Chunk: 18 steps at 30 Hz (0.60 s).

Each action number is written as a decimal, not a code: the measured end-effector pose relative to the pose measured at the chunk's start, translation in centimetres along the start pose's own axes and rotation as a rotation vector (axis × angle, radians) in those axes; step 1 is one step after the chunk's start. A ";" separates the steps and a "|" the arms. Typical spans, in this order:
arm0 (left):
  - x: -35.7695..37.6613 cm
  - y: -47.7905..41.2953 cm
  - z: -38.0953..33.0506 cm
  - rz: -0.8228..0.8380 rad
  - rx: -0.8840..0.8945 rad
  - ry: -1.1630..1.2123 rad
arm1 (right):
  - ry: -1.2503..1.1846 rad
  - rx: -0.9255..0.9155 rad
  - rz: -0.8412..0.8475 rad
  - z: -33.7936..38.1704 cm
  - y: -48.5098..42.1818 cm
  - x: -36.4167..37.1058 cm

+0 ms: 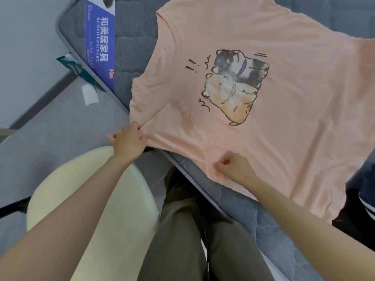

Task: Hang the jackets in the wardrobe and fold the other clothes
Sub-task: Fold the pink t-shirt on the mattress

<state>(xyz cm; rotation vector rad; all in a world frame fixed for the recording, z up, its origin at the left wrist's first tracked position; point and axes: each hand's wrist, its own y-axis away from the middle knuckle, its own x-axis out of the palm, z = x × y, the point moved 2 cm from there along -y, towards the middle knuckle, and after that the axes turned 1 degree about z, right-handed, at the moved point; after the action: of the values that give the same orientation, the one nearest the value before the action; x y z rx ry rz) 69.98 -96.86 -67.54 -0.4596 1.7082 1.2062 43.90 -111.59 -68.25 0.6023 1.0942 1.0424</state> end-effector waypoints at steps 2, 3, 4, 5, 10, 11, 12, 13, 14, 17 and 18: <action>-0.5 0.1 -0.9 -0.028 -0.016 0.052 | -0.107 0.001 -0.045 -0.2 0.3 -0.4; -0.8 0.2 -1.5 -0.057 -0.007 0.085 | -0.159 -0.006 -0.077 -0.3 0.3 -0.7; -1.2 0.2 -2.4 -0.078 0.013 0.114 | -0.205 -0.018 -0.111 -0.3 0.4 -1.2; -1.6 0.1 -3.3 -0.088 0.037 0.141 | -0.248 -0.036 -0.144 -0.2 0.4 -1.8; -3.8 -1.8 -8.7 -0.061 0.230 0.327 | -0.381 -0.117 -0.288 1.6 -0.6 -6.2; -4.3 -2.4 -9.8 -0.045 0.271 0.391 | -0.402 -0.128 -0.312 2.1 -1.2 -7.2; -4.7 -3.1 -10.9 -0.031 0.304 0.443 | -0.419 -0.139 -0.338 2.7 -1.8 -8.3; -5.0 -3.9 -12.0 -0.022 0.333 0.478 | -0.433 -0.154 -0.368 3.2 -2.6 -9.3; -5.2 -4.7 -13.0 -0.016 0.359 0.497 | -0.445 -0.175 -0.397 3.7 -3.4 -10.3; -5.9 -7.9 -16.3 -0.010 0.411 0.536 | -0.453 -0.222 -0.466 5.2 -6.2 -13.4; -6.1 -9.1 -17.4 -0.004 0.408 0.554 | -0.454 -0.234 -0.490 5.7 -7.2 -14.5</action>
<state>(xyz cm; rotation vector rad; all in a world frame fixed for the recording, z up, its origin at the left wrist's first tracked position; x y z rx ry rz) 71.14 -117.34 -66.06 -0.5763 2.3564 0.7257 50.54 -127.26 -65.95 0.3314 0.6572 0.5562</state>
